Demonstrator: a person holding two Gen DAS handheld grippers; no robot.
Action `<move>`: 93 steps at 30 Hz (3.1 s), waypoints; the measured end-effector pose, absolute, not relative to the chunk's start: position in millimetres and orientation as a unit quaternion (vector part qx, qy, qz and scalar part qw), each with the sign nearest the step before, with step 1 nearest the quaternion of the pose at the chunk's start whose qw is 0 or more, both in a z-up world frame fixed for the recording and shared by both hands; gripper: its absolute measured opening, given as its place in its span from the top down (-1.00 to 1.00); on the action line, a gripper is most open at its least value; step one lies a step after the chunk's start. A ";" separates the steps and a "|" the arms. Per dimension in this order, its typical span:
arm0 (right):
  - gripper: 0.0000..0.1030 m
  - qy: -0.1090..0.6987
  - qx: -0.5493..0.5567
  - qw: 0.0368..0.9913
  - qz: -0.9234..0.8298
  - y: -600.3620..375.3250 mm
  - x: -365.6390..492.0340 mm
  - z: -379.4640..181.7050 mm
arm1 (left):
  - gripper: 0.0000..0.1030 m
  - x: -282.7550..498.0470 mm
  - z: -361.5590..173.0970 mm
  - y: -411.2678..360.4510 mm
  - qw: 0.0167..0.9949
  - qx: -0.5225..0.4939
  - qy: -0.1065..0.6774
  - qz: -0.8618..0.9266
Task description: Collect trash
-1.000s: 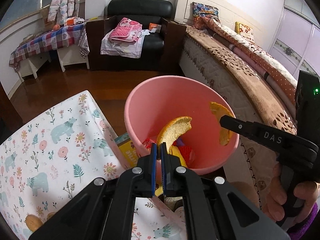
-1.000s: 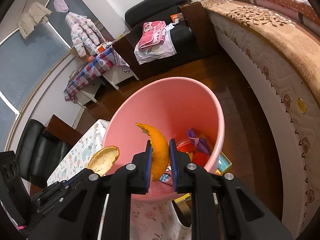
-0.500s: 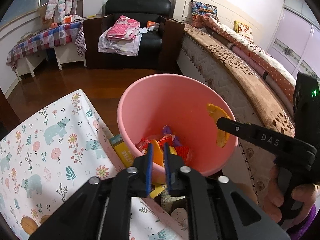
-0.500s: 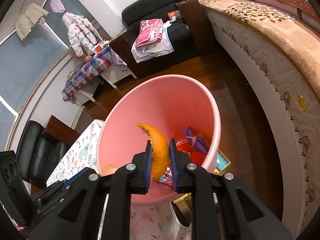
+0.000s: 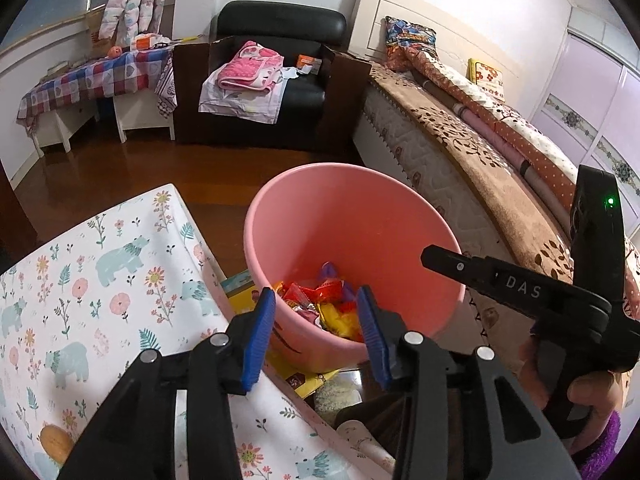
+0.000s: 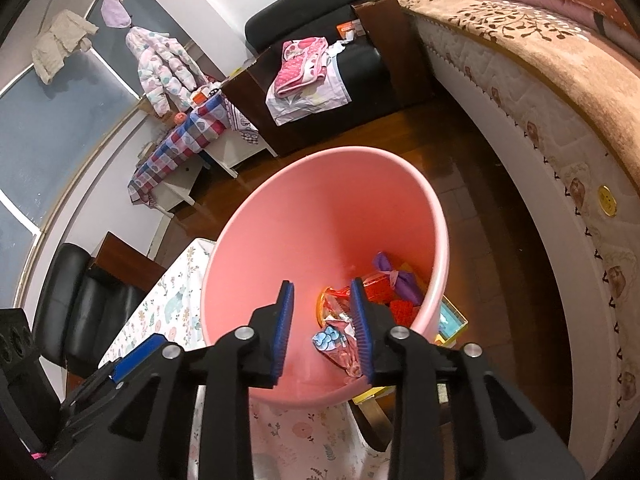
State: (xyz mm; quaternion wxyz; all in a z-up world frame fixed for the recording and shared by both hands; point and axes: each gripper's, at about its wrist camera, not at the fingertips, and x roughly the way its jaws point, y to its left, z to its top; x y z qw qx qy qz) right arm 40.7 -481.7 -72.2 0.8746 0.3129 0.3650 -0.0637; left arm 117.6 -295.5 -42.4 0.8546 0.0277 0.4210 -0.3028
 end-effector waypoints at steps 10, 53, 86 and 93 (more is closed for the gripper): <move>0.31 0.361 0.302 0.881 -0.052 -467.4 35.1 -61.2 | 0.18 106.2 -29.5 -278.0 0.863 0.015 0.409 -0.295; 0.30 0.326 0.213 0.921 0.005 -394.0 -15.8 -14.5 | 0.17 46.2 15.0 -196.2 0.898 -0.016 0.360 -0.253; 0.28 0.294 0.140 0.945 0.028 -326.8 -36.0 -11.1 | 0.17 23.9 20.3 -157.9 0.931 -0.014 0.317 -0.180; 0.28 0.288 0.126 0.949 0.025 -319.3 -38.6 -12.1 | 0.17 20.9 19.5 -156.2 0.934 -0.013 0.314 -0.170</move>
